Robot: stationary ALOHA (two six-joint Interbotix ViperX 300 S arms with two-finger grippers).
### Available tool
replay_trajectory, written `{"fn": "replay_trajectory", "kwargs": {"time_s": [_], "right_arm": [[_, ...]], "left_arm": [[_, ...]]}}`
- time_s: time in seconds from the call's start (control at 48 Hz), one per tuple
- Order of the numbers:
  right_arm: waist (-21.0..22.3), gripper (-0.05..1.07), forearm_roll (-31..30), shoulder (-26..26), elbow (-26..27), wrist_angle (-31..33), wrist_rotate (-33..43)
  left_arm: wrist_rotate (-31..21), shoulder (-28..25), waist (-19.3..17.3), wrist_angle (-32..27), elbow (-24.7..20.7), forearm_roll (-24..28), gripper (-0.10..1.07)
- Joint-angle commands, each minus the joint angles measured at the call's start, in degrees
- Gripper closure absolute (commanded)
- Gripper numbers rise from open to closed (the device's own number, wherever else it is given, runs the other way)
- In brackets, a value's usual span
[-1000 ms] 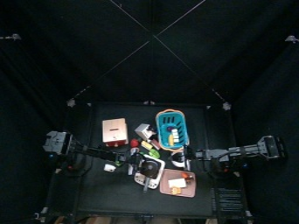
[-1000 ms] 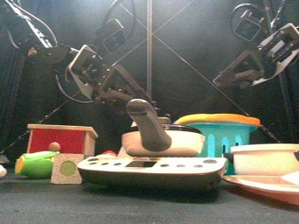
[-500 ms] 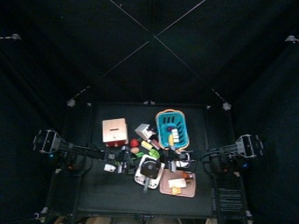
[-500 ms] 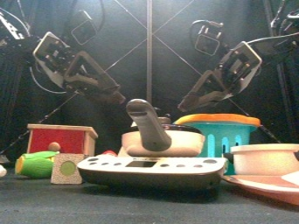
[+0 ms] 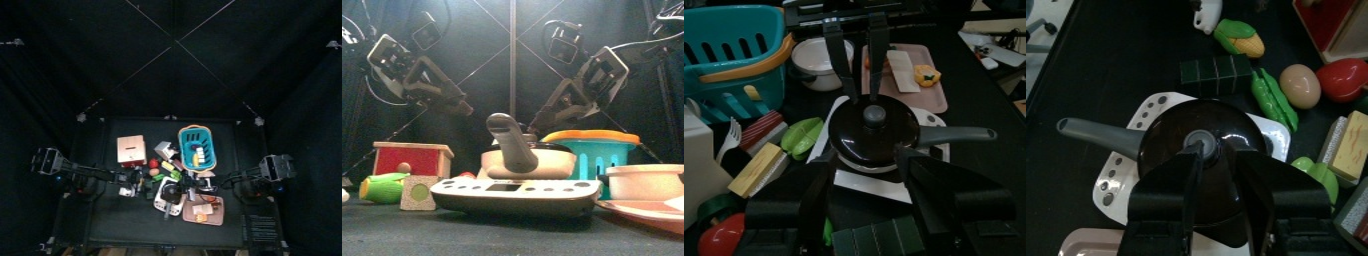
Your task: Grab pot lid
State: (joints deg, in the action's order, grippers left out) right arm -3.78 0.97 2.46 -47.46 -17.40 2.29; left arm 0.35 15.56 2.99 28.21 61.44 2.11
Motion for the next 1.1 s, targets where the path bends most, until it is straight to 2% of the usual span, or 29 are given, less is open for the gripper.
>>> {"fn": "replay_trajectory", "kwargs": {"time_s": [0.0, 0.312, 0.583, 0.833, 1.083], "right_arm": [[-0.3, 0.35, -0.1, 0.9, 1.5, -0.4, 0.0], [-1.1, 0.28, 0.5, -1.8, 3.6, 0.0, 0.1], [-0.8, 0.26, 0.4, -3.8, 4.3, 1.4, 0.0], [-0.8, 0.26, 0.2, -3.2, 4.7, 1.8, 0.0], [-0.8, 0.25, -0.5, 0.3, 5.0, 1.8, -0.1]], "left_arm": [[-0.1, 2.3, -0.3, 0.3, 0.3, -0.7, 0.13], [-0.2, 11.7, -0.7, 0.6, 5.4, -8.2, 0.13], [-0.2, 18.6, -0.4, 0.7, 9.6, -9.7, 0.13], [0.0, 19.9, -0.9, 0.7, 10.6, -9.7, 0.13], [0.0, 19.9, -1.0, 0.7, 10.7, -9.7, 0.13]]}}
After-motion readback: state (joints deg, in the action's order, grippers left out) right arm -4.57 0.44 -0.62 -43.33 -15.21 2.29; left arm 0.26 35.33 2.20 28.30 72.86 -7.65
